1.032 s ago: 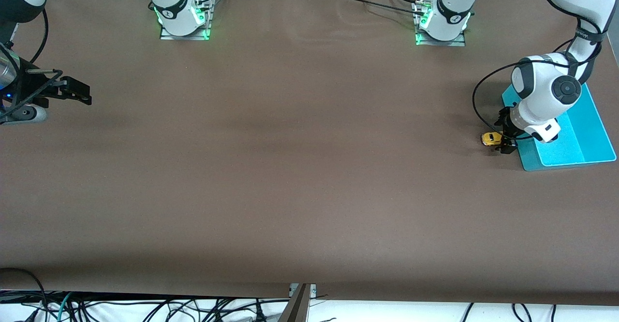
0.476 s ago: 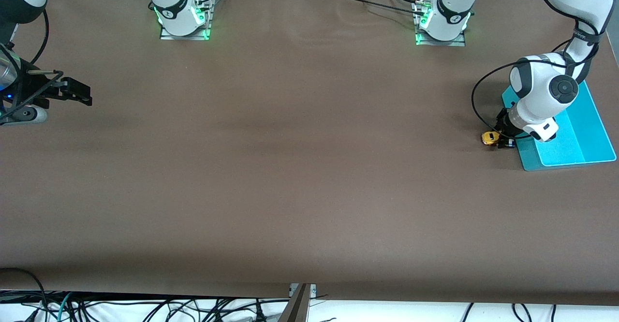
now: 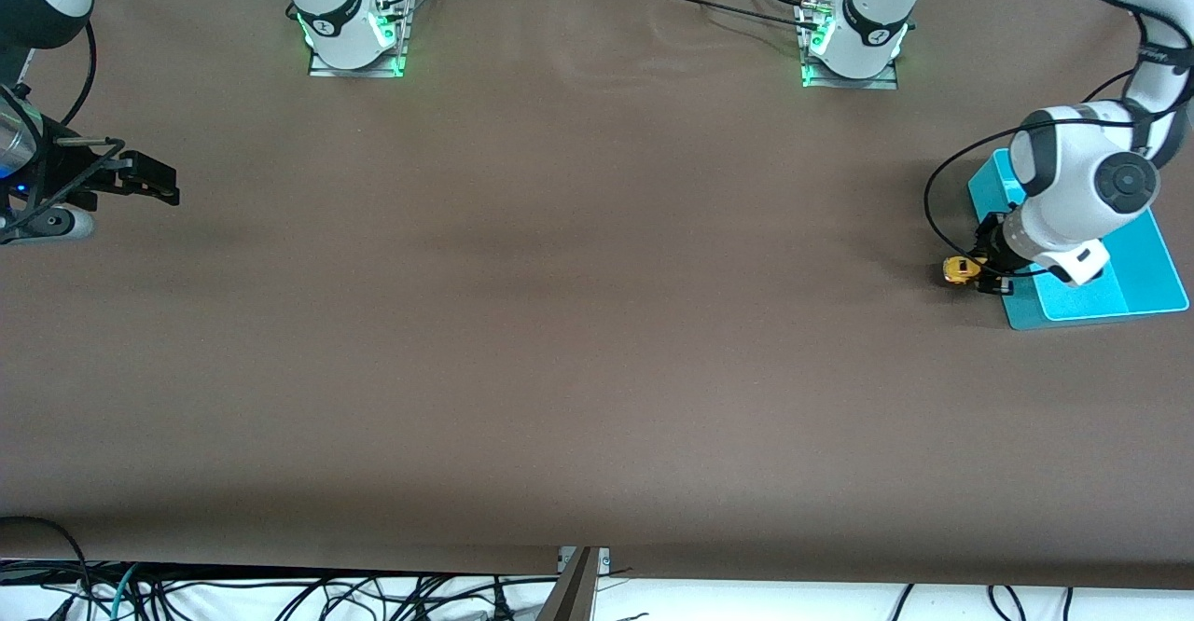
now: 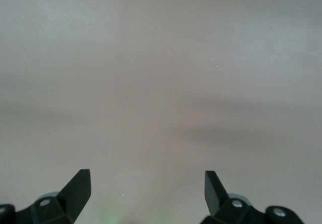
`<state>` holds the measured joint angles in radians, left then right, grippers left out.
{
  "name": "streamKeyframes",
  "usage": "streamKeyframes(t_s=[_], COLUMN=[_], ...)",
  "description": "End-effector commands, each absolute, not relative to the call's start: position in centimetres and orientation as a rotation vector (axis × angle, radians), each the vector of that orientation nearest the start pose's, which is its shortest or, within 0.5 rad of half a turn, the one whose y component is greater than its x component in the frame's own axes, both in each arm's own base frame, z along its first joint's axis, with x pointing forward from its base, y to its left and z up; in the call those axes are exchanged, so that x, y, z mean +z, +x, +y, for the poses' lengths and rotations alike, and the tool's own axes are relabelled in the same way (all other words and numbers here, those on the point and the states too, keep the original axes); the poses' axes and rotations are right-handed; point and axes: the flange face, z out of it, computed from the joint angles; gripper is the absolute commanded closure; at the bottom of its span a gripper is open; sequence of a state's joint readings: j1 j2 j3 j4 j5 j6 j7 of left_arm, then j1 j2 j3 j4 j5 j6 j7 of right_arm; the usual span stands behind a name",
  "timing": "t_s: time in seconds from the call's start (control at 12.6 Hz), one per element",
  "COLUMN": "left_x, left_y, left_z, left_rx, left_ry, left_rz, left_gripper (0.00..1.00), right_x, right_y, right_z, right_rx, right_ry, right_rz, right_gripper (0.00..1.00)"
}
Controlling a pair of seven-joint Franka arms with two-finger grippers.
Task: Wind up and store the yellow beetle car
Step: 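Lift the car with the left gripper and lower it into the tray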
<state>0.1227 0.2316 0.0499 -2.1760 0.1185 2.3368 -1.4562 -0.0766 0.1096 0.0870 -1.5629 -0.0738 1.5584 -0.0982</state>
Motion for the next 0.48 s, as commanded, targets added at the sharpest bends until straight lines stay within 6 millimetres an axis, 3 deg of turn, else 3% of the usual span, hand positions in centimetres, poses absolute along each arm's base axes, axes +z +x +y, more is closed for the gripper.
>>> streamKeyframes(t_s=[0.0,0.24,0.32,0.4], left_x=[32.0,35.6,36.7,38.4], left_y=[56.6,57.1,56.3,54.9], left_z=[8.5,9.9,11.2,13.9], left_rx=[0.032,0.137,0.166,0.183], left_ry=[-2.071,-2.037,-2.06,-2.06], left_rz=[-2.125,-2.059,-2.021,-2.024], left_gripper=[1.0,1.0,1.0,1.0], right_x=[56.7,56.7,56.6,56.7], right_y=[58.1,58.1,58.0,58.1], right_z=[-0.3,-0.3,-0.3,-0.3], right_rx=[0.166,0.166,0.171,0.166], right_ry=[-3.179,-3.179,-3.178,-3.18], right_rz=[-0.156,-0.156,-0.156,-0.156], right_gripper=[0.0,0.0,0.0,0.0])
